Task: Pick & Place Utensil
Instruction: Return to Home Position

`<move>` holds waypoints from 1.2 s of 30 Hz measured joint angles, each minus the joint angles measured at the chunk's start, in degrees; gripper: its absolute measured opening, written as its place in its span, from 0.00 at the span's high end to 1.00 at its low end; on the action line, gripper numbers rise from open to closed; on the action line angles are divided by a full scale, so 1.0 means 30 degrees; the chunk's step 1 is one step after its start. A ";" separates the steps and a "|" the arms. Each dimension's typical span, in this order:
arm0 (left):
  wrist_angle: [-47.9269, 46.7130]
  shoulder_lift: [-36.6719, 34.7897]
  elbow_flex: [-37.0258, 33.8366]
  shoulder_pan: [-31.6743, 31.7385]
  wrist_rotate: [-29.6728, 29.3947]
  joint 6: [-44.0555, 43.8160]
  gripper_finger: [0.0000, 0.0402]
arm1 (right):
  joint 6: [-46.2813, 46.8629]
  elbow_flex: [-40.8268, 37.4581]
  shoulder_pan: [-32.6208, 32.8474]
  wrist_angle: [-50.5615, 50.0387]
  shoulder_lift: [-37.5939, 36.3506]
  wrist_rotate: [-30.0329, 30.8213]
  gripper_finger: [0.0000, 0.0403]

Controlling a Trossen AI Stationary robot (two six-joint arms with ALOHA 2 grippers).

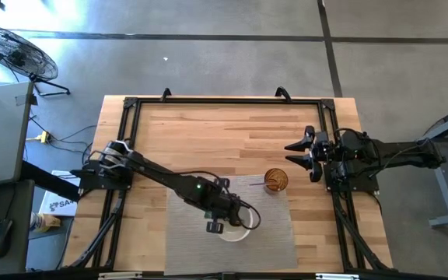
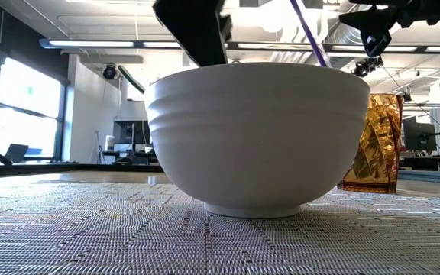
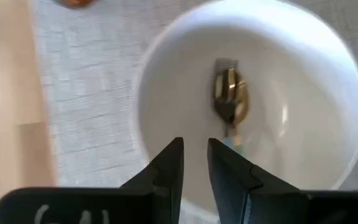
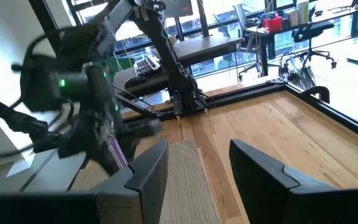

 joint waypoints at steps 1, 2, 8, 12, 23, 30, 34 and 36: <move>-0.0288 -0.0249 0.0000 0.0000 -0.0390 0.0161 0.83 | -0.0007 0.0000 -0.0007 -0.0044 0.0007 -0.0013 0.59; -0.0667 -0.0513 0.0000 0.0000 -0.0795 0.0236 0.83 | -0.0013 0.0000 -0.0007 -0.0057 0.0007 -0.0087 0.59; -0.1886 -0.1330 0.0000 0.0007 -0.2436 0.0132 0.83 | -0.0134 0.0000 0.0000 -0.0065 0.0007 -0.0685 0.59; -0.2692 -0.1331 -0.0012 0.0007 -0.3236 -0.0521 0.83 | -0.0277 0.0000 -0.0007 -0.0187 0.0007 -0.1084 0.59; 0.1564 -0.5035 -0.6435 0.0448 -0.3709 -0.2260 0.83 | -0.1151 0.0000 0.0000 -0.0631 0.0000 -0.1180 0.59; 0.6589 -1.0701 -1.1737 0.1359 -0.4161 -0.1700 0.83 | -0.1480 0.0000 0.0000 -0.0661 0.0000 -0.0781 0.59; 1.0620 -1.3781 -1.5074 0.2232 -0.2724 -0.0623 0.83 | -0.1814 0.0000 0.0000 -0.0652 0.0039 -0.0770 0.59; 1.2071 -1.5190 -1.6687 0.2876 -0.1943 -0.0322 0.83 | -0.1816 0.0000 0.0000 -0.0631 0.0043 -0.0716 0.59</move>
